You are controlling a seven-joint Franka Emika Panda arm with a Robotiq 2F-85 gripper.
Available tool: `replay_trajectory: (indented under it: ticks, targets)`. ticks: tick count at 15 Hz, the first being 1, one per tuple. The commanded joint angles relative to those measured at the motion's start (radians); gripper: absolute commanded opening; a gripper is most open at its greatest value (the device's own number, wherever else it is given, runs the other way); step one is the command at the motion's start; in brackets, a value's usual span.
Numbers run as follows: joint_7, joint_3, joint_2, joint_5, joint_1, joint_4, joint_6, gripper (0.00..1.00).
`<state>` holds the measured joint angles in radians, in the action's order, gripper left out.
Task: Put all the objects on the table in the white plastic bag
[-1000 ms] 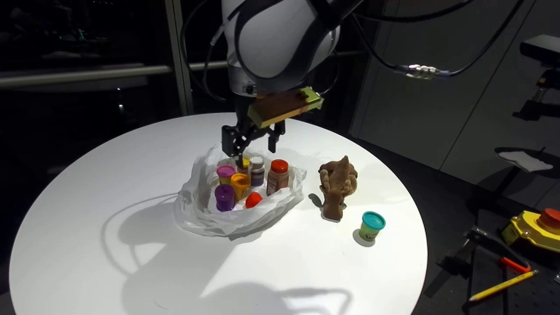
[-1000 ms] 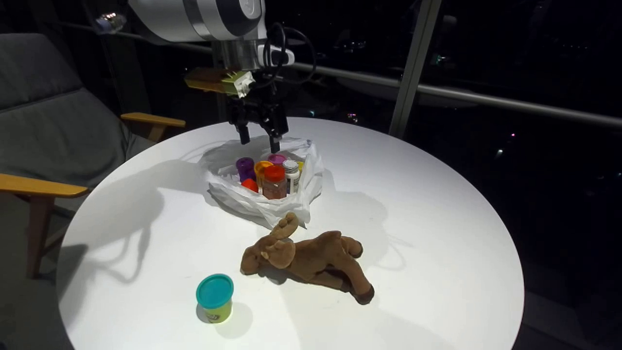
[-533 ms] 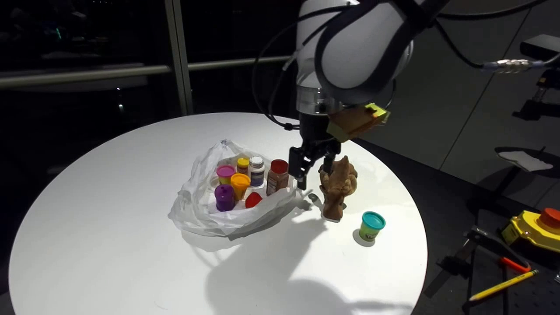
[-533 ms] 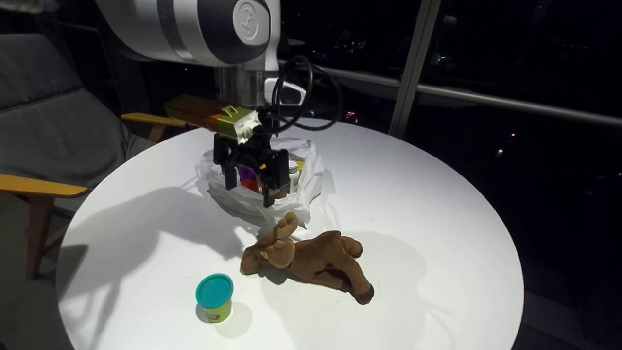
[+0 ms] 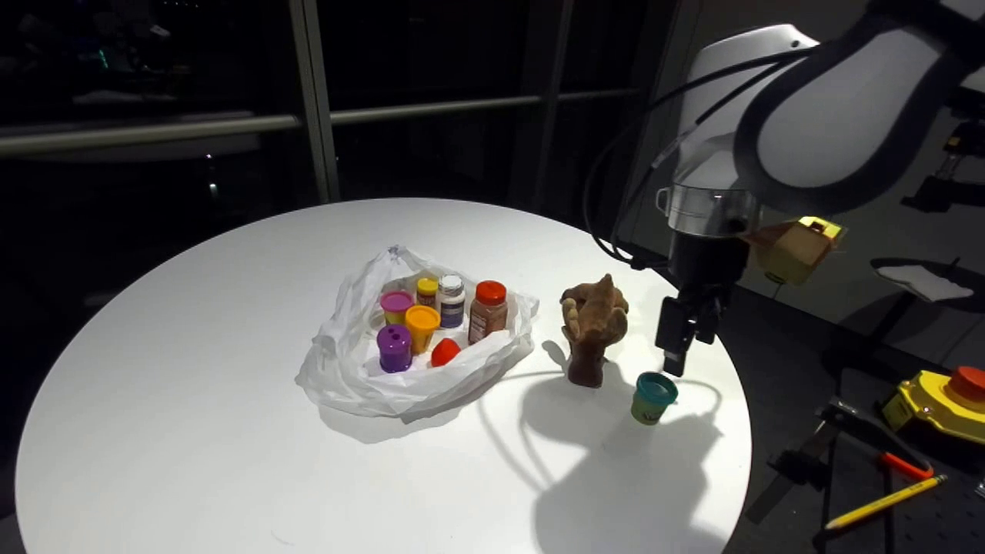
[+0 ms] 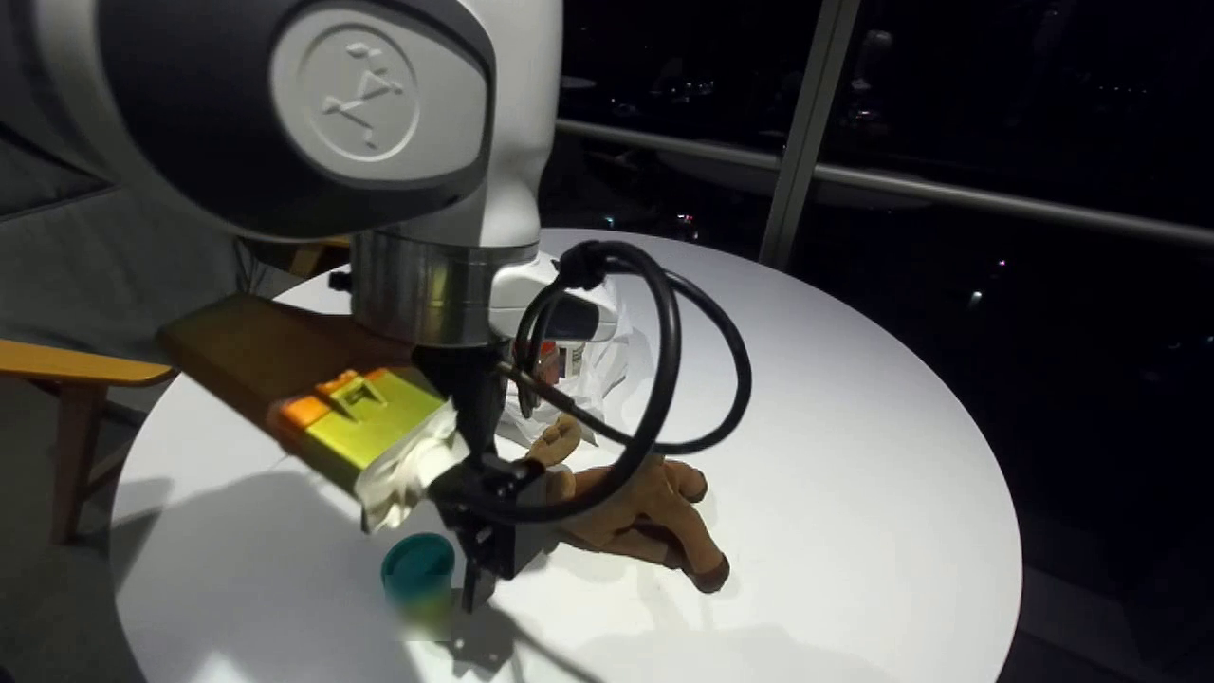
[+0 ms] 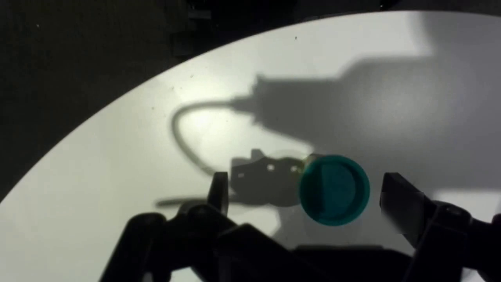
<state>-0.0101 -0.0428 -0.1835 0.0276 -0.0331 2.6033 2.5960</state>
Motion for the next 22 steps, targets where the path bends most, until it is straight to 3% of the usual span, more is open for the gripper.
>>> replay_trajectory:
  ticks: [1,4,5,7,10,15,17,19,22]
  targets:
    - [0.079,0.017,0.128,-0.064,-0.024,0.15,0.107,1.0]
    - [0.179,0.07,0.138,-0.262,-0.017,0.193,0.24,1.0]
    - [0.183,0.084,0.085,-0.29,-0.007,0.143,0.262,1.0]
    - [0.147,0.101,0.065,-0.283,0.01,0.149,0.32,1.0]
    - [0.047,0.081,0.01,-0.168,0.049,0.149,0.389,1.0]
    - [-0.174,-0.089,-0.052,0.086,0.2,0.148,0.428,1.0]
    - [-0.264,-0.184,-0.073,0.163,0.295,0.143,0.454,1.0]
    - [-0.317,-0.256,-0.09,0.201,0.372,0.135,0.463,1.0]
    - [-0.322,-0.291,-0.101,0.194,0.406,0.127,0.452,1.0]
